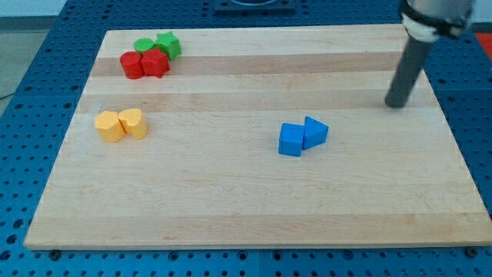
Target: Push the blue cube closer to the red star
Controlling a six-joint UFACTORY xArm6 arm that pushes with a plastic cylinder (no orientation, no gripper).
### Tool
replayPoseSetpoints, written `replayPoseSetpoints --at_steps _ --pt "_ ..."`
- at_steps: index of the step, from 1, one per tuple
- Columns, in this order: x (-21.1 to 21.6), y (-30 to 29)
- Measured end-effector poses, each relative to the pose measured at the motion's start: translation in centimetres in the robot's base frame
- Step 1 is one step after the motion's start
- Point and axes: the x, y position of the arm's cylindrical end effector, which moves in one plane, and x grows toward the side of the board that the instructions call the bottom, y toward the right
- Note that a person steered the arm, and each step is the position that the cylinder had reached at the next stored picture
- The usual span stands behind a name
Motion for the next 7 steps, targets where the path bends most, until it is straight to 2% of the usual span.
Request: replayPoseSetpoints --at_steps 1,3,4,5,6,7 --pt "3.6 -3.6" --pt "0.6 -18.6" --pt "0.5 -17.6" --pt "0.5 -10.3" --pt "4.2 -6.6" --pt "9.2 -9.1"
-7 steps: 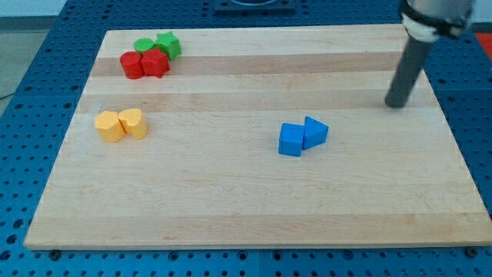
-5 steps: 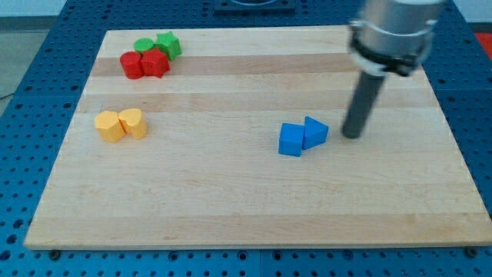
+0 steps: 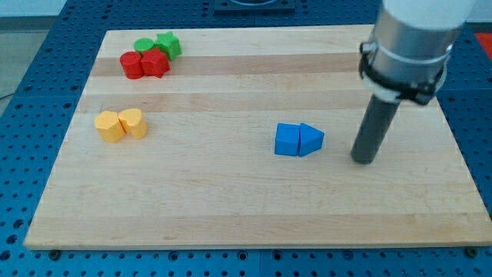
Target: Push the blue cube closer to the red star
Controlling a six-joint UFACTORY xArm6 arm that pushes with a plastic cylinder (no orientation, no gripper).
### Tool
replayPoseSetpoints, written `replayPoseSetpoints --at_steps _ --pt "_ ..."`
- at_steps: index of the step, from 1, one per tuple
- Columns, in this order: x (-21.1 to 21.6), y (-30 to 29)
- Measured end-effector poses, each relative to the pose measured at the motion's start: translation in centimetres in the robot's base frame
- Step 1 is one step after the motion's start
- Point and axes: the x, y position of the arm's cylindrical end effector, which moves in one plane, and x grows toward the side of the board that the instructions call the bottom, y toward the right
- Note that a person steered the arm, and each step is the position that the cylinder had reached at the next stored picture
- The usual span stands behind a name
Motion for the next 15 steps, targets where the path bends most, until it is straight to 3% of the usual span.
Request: replayPoseSetpoints --at_steps 1,2,3,4,5,6,8,10,12,13,14,15 --pt "-0.8 -7.7" --pt "-6.2 -14.9" --pt "-10.9 -18.4" --pt "-7.9 -18.4" --pt "-4.3 -14.7" --pt "-4.4 -9.5" --pt "-15.1 -10.9" --pt "-14.1 -13.6" --pt "-19.9 -20.0" --pt "-16.6 -18.4" --pt "-15.9 -14.3" --pt "-19.2 -13.2"
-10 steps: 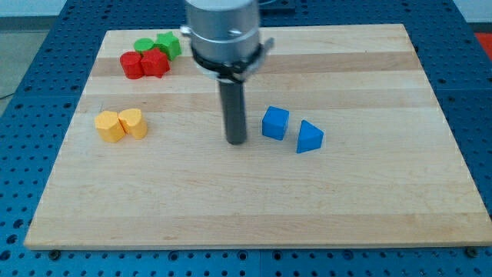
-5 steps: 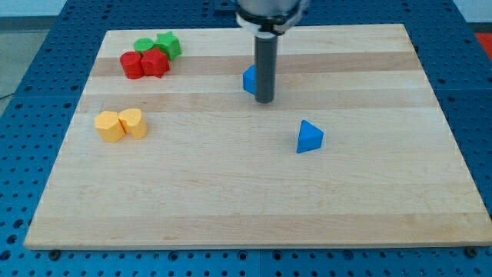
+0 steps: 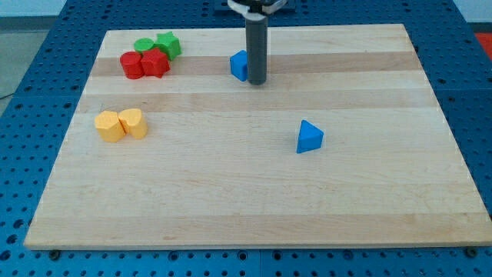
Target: Push the blue cube closer to the red star
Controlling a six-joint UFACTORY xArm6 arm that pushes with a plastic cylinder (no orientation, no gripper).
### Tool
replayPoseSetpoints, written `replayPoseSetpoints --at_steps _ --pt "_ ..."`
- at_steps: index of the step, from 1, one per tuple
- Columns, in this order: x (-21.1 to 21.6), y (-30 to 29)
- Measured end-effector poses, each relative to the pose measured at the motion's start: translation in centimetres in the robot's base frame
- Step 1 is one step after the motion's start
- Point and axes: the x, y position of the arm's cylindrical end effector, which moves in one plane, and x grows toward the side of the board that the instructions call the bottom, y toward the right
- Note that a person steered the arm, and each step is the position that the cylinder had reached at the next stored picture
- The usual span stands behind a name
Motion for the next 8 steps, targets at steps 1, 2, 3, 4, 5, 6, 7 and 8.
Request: replayPoseSetpoints --at_steps 1,2,3,4,5,6,7,8 --pt "-1.8 -4.3" --pt "-1.9 -7.7" --pt "-1.8 -3.4" --pt "-3.6 0.7" --pt "-5.0 -0.7" --pt "-5.0 -5.3" --pt "-5.0 -9.2" --pt "-5.0 -10.3"
